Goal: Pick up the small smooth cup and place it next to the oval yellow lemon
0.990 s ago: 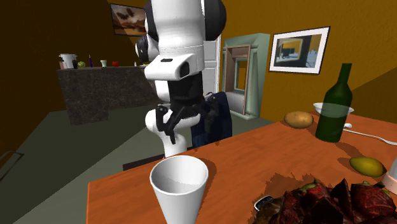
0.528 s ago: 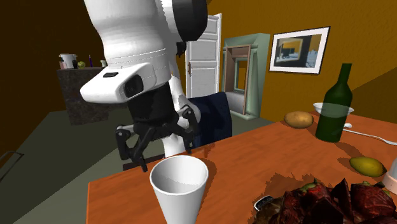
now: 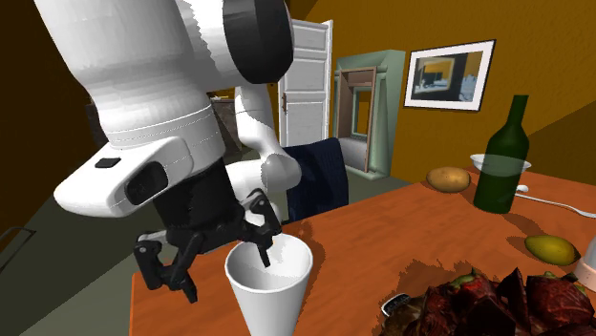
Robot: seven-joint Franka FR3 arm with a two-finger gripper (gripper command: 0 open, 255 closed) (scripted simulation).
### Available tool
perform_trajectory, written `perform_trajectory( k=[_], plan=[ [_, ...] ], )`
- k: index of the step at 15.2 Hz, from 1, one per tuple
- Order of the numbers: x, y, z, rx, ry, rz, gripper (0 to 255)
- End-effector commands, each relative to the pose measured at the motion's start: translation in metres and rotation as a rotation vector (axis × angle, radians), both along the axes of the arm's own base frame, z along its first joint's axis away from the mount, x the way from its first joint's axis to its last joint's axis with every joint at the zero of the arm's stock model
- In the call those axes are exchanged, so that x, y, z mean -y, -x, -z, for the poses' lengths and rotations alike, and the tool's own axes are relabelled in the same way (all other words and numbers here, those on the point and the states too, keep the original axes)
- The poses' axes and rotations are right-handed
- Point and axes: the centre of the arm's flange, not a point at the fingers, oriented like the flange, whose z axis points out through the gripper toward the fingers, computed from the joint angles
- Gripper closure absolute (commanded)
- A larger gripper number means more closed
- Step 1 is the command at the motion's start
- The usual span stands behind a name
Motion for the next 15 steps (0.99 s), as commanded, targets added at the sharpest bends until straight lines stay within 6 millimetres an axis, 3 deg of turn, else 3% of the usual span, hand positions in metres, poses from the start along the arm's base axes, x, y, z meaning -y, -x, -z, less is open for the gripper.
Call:
perform_trajectory(
  k=[1,3,10,11,15],
  plan=[
    [-0.0018,0.0008,0.0106,0.001,0.0,0.0,0],
    [-0.0036,0.0013,0.0187,0.001,0.0,0.0,0],
    [-0.0036,0.0012,0.0186,0.001,0.0,0.0,0],
    [-0.0036,0.0012,0.0186,0.001,0.0,0.0,255],
    [-0.0036,0.0012,0.0186,0.001,0.0,0.0,255]
  ],
)
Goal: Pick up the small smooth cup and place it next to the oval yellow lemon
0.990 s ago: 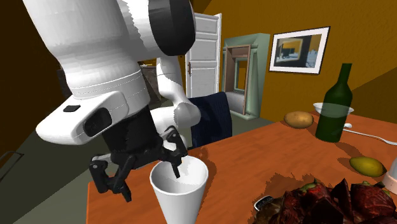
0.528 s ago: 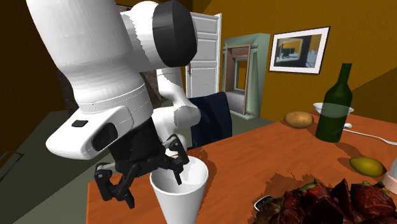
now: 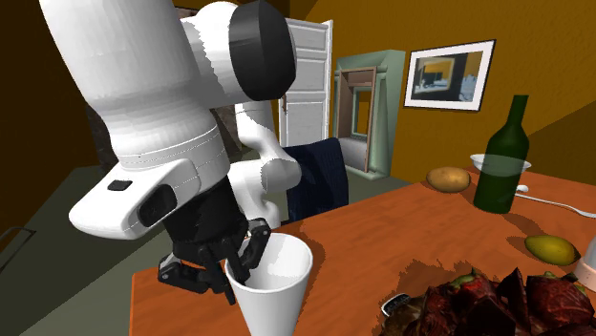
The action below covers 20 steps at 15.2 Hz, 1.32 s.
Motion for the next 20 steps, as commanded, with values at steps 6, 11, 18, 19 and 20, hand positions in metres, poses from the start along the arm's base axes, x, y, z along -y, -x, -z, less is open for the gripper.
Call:
perform_trajectory(
  k=[6,11,18,19,20],
  plan=[
    [0.0,0.0,-0.005,0.0,0.0,0.0,255],
    [0.0,0.0,-0.032,0.0,0.0,0.0,255],
    [0.0,0.0,-0.069,0.0,0.0,0.0,255],
    [0.0,0.0,-0.074,0.0,0.0,0.0,255],
    [0.0,0.0,-0.079,0.0,0.0,0.0,255]
  ],
)
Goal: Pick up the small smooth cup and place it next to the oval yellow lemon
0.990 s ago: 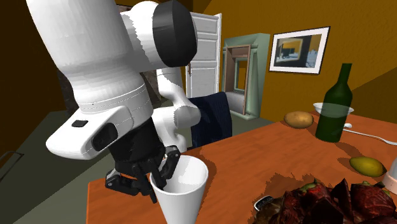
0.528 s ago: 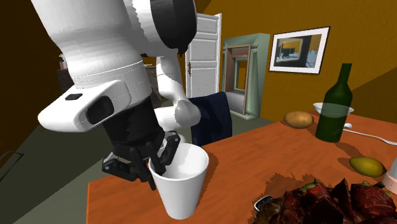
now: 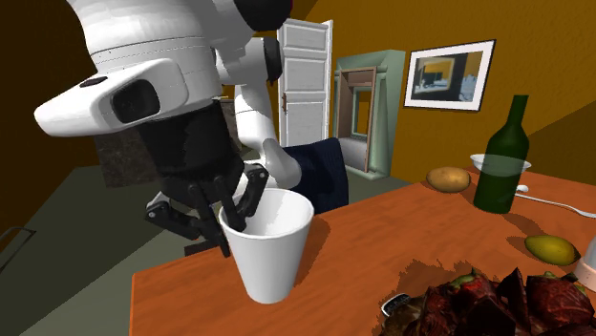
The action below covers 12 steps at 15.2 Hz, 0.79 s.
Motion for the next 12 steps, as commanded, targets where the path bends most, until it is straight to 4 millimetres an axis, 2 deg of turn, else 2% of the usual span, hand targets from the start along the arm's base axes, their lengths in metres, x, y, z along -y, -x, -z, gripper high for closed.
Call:
perform_trajectory(
  k=[1,12],
  plan=[
    [0.0,0.0,-0.01,0.0,0.0,0.0,255],
    [0.0,0.0,-0.069,0.0,0.0,0.0,255]
  ],
)
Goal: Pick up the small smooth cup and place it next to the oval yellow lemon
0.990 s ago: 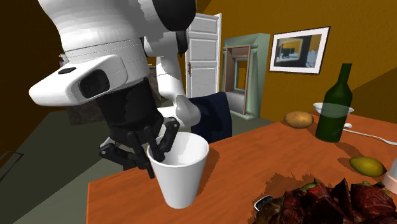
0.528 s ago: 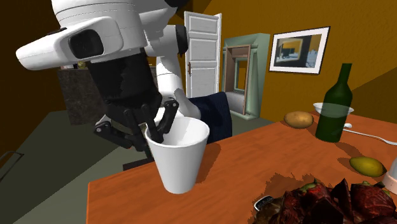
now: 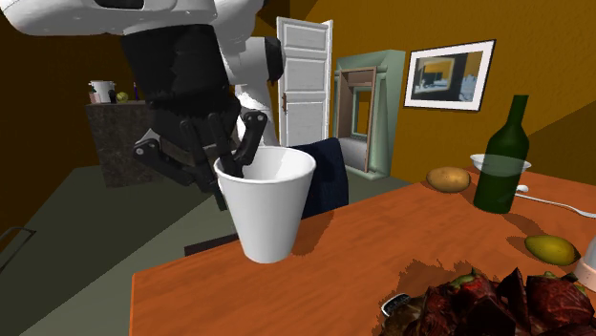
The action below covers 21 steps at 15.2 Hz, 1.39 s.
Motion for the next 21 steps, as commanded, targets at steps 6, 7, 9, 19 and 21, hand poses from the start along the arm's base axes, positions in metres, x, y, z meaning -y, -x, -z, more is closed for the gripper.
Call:
perform_trajectory(
  k=[6,7,9,19,21],
  plan=[
    [0.001,0.0,-0.037,0.0,0.0,0.0,255],
    [0.001,0.0,-0.043,0.0,0.0,0.0,255],
    [0.001,0.0,-0.053,0.0,0.0,0.0,255],
    [-0.117,-0.01,-0.046,0.0,0.0,0.0,255],
    [-0.143,-0.012,-0.044,0.0,0.0,0.0,255]
  ],
)
